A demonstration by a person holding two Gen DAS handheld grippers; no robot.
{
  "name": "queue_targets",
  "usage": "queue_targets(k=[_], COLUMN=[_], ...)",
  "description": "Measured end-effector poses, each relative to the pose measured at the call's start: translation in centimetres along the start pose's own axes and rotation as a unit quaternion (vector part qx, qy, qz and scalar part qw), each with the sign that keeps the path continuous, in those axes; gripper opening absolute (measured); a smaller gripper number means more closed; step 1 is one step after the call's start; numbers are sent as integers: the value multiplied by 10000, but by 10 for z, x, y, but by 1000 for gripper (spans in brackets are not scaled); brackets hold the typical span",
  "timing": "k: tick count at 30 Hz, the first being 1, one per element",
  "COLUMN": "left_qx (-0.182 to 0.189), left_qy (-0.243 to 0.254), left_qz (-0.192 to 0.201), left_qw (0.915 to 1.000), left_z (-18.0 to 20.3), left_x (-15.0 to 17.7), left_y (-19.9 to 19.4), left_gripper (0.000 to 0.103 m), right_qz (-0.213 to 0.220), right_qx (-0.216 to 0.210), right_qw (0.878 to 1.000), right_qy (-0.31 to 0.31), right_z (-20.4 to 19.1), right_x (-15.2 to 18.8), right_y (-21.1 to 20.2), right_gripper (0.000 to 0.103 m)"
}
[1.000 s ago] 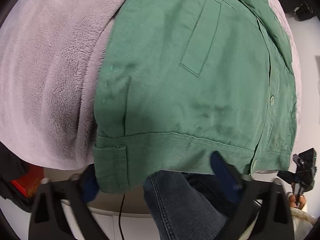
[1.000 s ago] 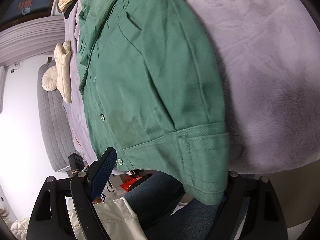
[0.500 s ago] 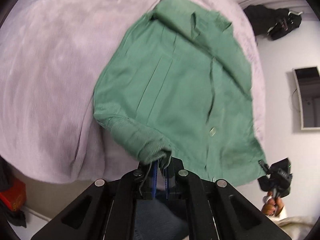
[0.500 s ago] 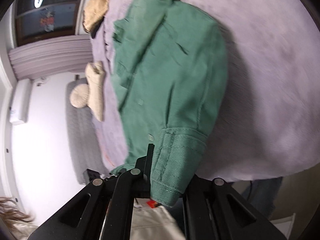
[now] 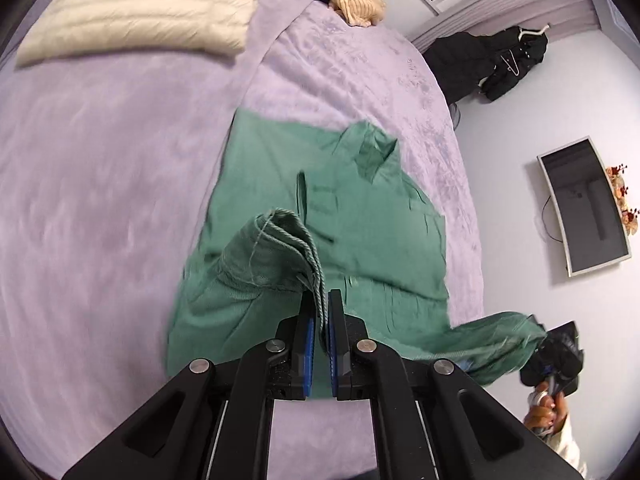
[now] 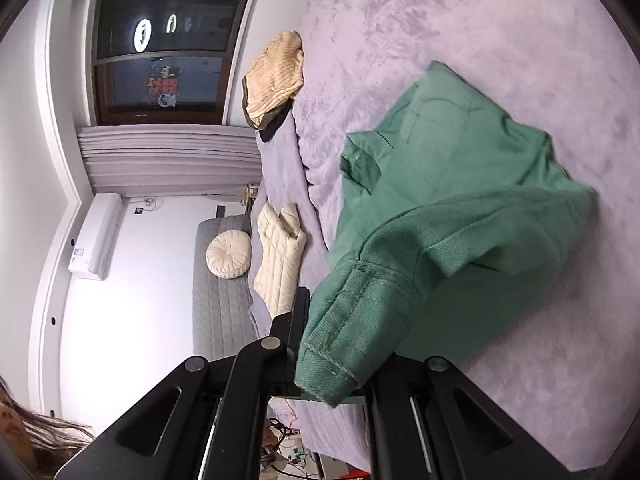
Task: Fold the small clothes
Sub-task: 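Lift the held hem with both grippers and fold it over toward the collar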
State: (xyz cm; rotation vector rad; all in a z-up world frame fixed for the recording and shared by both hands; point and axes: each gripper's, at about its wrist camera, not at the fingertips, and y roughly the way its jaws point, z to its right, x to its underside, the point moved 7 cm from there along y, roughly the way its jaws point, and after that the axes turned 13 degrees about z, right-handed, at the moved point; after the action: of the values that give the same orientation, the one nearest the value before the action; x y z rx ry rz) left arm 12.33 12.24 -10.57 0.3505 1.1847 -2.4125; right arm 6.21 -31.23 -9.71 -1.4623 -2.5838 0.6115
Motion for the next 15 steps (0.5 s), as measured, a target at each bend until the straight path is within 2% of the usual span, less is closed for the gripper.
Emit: queue_targets(k=[4, 7, 10, 15], left_qx=[-120, -235, -544, -1095], left_qy=[187, 189, 218, 321], left_qz=[140, 257, 324, 304], left_qw=[9997, 9992, 9978, 9930], left_z=[8, 6, 4, -5], left_x=[-55, -81, -99, -120], left_y=[42, 72, 109, 172], left_gripper=[7, 7, 7, 7], right_qz=[-91, -156, -264, -364], right_qx=[11, 99, 280, 805], right_qw=[9996, 9995, 9992, 9954], right_qy=[-263, -244, -97, 368], right_z=[-16, -7, 16, 79], right_x=[-36, -67, -97, -135], right_y=[47, 76, 113, 172], right_gripper=[7, 7, 7, 7])
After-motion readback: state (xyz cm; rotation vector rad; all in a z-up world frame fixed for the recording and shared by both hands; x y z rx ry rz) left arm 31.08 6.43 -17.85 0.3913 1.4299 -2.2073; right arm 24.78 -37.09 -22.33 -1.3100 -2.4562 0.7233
